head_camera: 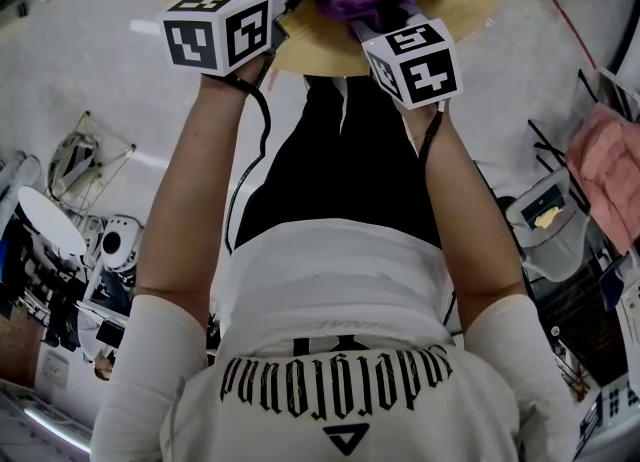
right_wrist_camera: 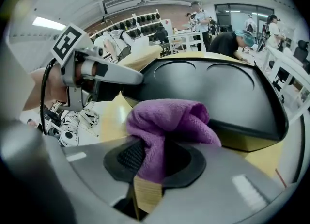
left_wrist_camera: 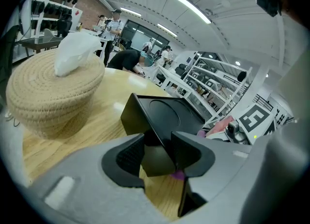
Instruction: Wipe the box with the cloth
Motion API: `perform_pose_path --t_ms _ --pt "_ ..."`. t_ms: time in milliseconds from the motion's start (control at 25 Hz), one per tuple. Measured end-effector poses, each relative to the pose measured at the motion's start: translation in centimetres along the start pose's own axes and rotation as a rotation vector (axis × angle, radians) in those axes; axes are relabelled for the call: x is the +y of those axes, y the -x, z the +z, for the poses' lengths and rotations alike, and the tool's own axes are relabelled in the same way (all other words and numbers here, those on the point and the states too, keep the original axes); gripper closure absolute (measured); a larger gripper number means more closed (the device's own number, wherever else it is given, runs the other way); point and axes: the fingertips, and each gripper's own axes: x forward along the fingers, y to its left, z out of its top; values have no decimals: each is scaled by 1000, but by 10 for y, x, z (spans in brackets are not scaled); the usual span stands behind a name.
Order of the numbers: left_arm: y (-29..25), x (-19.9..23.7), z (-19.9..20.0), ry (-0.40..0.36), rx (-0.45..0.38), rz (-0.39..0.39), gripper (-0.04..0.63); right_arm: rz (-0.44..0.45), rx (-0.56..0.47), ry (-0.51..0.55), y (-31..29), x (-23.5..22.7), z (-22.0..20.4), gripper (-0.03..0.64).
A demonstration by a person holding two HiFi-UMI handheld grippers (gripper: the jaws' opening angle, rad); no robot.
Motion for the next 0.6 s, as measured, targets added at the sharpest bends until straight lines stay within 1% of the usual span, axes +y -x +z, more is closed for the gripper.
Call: perform_pose_path --t_ms 120,280,400,480,600 --pt "3 4 -1 3 -5 7 407 20 -1 16 -10 12 6 518" --pt "3 6 -1 1 -6 14 408 76 -13 19 -23 37 20 518" --pt "4 4 0 0 -10 18 408 122 -35 26 -20 54 29 518" --pt "4 3 0 -1 -10 21 408 141 -49 16 -12 57 32 518" --pt "3 4 -1 -11 -4 26 408 141 -80 -9 4 44 31 518"
